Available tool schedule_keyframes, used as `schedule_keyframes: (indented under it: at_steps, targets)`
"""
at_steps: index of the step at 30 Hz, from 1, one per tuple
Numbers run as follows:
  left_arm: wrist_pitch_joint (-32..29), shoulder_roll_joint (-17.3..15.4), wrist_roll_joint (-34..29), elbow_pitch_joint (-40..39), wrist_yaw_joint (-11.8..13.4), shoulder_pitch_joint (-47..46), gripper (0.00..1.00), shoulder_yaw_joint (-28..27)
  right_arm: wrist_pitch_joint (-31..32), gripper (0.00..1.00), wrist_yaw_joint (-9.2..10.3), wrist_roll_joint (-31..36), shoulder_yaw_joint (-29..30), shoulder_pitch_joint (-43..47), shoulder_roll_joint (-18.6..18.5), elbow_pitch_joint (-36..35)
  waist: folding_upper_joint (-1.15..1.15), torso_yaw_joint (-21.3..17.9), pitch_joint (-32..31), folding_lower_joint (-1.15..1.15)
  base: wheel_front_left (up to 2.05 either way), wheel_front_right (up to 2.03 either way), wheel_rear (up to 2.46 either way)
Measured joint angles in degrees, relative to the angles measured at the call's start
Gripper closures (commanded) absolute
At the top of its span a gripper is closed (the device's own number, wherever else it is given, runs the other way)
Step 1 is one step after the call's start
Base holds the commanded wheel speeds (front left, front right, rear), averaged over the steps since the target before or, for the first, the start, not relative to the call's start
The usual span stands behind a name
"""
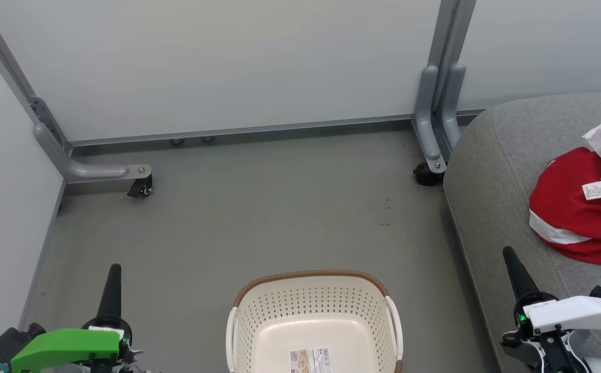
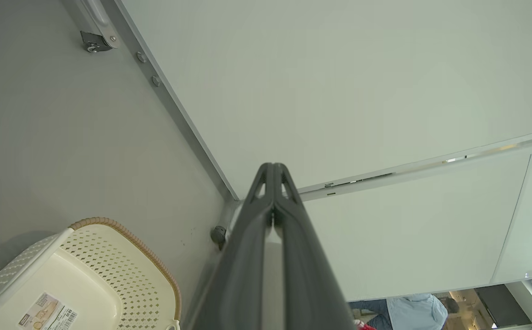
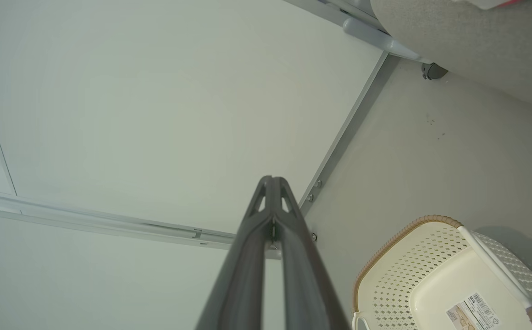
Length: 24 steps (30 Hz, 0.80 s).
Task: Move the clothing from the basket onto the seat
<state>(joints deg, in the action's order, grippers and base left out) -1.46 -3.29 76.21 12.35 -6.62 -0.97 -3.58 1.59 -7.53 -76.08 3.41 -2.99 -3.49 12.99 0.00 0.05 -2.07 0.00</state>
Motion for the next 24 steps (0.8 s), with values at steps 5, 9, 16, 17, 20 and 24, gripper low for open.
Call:
schedule_keyframes:
  at_steps: [5, 9, 16, 17, 20, 24]
  targets:
    - [-0.6, 0.0, 2.5, 0.3, -0.2, -0.6, 1.0, -0.3, 0.7, 1.0, 0.0, -2.4, 0.4, -0.2, 0.0, 0.2, 0.0, 0.0, 0.3, 0.0, 0.0, 0.0, 0.0]
    - [-1.1, 0.0, 4.2, 0.5, -0.3, -1.2, 1.0, -0.5, 1.2, 1.0, 0.0, -4.3, 0.7, -0.7, 0.1, 0.3, 0.0, 0.0, 0.5, 0.0, 0.0, 0.0, 0.0]
    - [-2.0, 0.0, 7.3, 0.8, -0.4, -2.1, 1.0, -0.9, 2.0, 1.0, 0.0, -7.3, 1.2, -1.2, 0.1, 0.4, 0.0, 0.0, 0.9, 0.0, 0.0, 0.0, 0.0]
    - [-2.0, 0.0, 7.6, 0.8, -0.4, -2.2, 1.0, -1.0, 2.1, 1.0, 0.0, -7.7, 1.2, -1.3, 0.1, 0.4, 0.0, 0.0, 1.0, 0.0, 0.0, 0.0, 0.0]
    - [-2.5, 0.0, 9.1, 0.9, -0.4, -2.5, 1.0, -1.2, 2.4, 1.0, 0.01, -8.9, 1.4, -1.5, 0.2, 0.5, 0.0, 0.0, 1.1, 0.0, 0.0, 0.0, 0.0]
    - [-2.9, 0.0, 10.6, 1.0, -0.5, -3.1, 1.0, -1.4, 2.9, 1.0, 0.01, -10.6, 1.7, -1.8, 0.2, 0.6, 0.0, 0.0, 1.4, 0.0, 0.0, 0.0, 0.0]
